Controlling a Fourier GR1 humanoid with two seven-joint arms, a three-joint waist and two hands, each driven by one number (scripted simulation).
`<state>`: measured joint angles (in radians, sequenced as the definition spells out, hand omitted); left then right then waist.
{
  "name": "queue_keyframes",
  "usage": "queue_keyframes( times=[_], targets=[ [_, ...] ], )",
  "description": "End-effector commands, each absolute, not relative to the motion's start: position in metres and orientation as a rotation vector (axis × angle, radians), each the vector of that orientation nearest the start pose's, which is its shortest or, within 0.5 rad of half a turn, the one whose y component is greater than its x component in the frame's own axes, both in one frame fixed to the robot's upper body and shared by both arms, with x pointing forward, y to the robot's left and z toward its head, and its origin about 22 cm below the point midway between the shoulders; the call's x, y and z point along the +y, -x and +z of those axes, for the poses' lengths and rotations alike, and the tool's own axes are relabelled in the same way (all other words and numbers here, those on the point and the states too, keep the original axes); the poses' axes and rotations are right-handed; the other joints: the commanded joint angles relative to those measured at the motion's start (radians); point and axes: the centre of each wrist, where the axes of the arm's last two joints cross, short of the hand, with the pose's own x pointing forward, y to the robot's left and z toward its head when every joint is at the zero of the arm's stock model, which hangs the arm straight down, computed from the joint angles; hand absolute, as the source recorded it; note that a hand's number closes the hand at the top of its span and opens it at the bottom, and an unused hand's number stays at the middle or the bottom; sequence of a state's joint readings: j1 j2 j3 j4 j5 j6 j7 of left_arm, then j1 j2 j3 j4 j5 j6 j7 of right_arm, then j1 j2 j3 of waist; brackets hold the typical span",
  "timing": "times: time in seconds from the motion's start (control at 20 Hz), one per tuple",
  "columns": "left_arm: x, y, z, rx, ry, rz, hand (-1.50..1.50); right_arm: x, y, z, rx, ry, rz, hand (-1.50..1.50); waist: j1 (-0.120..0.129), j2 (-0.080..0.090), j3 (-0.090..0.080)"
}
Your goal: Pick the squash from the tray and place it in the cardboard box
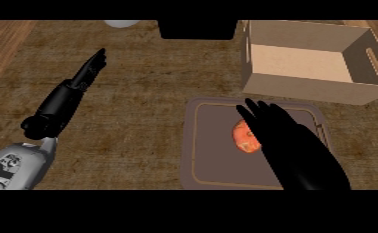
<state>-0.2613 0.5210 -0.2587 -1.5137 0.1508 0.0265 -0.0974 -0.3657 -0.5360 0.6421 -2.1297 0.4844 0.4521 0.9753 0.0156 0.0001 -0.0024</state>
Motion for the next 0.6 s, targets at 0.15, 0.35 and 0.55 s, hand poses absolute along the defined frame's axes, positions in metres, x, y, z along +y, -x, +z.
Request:
queue_keyframes(
  times=[0.15, 0.35, 0.55],
  targets=[
    [0.274, -0.286, 0.063, -1.748, -0.089, -0.526, 0.00, -0.110, -0.204, 0.144, -1.034, 0.786, 1.413, -1.50, -0.009, -0.001, 0.001],
    [0.278, -0.279, 0.062, -1.759, -0.086, -0.546, 0.00, -0.122, -0.219, 0.143, -0.999, 0.875, 1.390, -1.50, -0.009, -0.002, 0.002],
    [0.263, -0.291, 0.065, -1.743, -0.080, -0.517, 0.00, -0.112, -0.209, 0.121, -1.012, 0.902, 1.389, -1.50, -0.018, -0.001, 0.002]
  ],
)
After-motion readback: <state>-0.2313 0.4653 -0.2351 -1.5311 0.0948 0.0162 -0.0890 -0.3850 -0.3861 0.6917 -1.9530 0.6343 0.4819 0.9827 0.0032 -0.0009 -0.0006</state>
